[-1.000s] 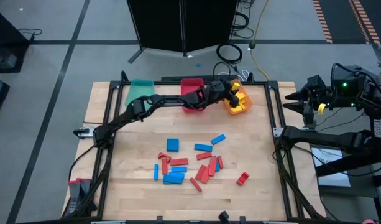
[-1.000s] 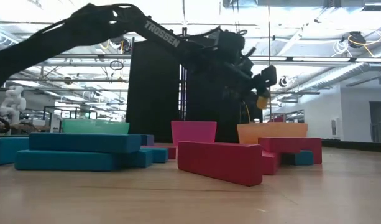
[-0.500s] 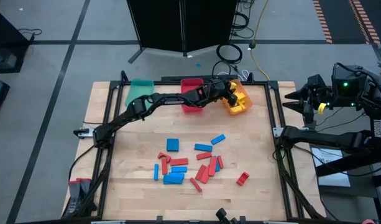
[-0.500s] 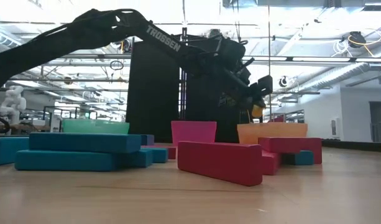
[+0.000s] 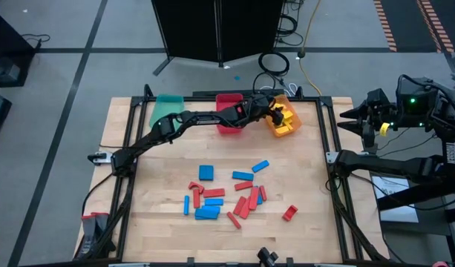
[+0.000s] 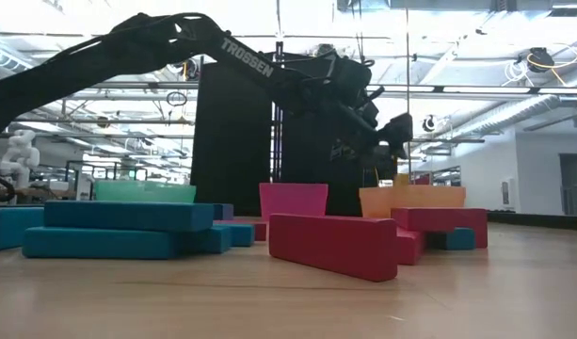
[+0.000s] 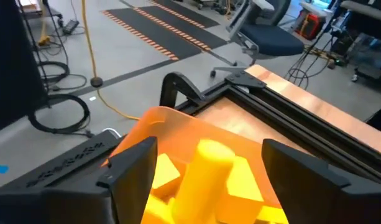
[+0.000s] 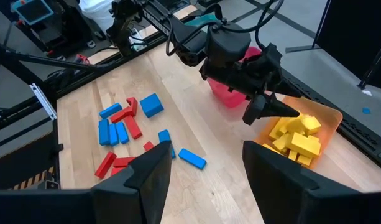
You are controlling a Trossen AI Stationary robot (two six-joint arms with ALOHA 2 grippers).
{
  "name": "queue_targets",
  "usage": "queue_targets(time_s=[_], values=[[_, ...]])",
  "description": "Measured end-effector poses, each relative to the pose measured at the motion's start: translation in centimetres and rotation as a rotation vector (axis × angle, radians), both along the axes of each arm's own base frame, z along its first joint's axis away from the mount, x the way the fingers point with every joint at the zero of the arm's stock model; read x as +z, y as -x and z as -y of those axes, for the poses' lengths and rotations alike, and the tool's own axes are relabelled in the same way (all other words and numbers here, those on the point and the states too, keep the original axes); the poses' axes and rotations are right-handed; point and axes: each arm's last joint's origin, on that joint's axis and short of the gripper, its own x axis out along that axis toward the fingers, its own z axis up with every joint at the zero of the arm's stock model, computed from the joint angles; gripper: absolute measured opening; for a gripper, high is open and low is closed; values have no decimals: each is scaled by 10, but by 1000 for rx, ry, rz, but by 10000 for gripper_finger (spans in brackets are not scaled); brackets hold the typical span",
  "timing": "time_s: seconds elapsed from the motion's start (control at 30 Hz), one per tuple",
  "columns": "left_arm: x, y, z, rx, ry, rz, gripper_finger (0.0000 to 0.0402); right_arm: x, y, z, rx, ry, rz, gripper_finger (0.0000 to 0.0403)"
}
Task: Sort blocks
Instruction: Put the red block into the red bin
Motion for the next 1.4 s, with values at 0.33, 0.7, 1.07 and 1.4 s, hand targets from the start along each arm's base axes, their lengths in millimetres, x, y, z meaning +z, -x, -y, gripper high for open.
queue_targets(time_s=[0.33,0.7,1.07,1.4], values=[[88,1,21,-346,-76,56,300,0,0,0,2,4,2,196],[251,96,81,-716,-217,8,301,4,-3,2,4,28,47,196],[358,277,147,-627,-249,-131,301,-81,-104,36,350,-478,26,196],[388,391,193,-487,-213,-68,302,-144,-192,-35,648,-668,-192,196]])
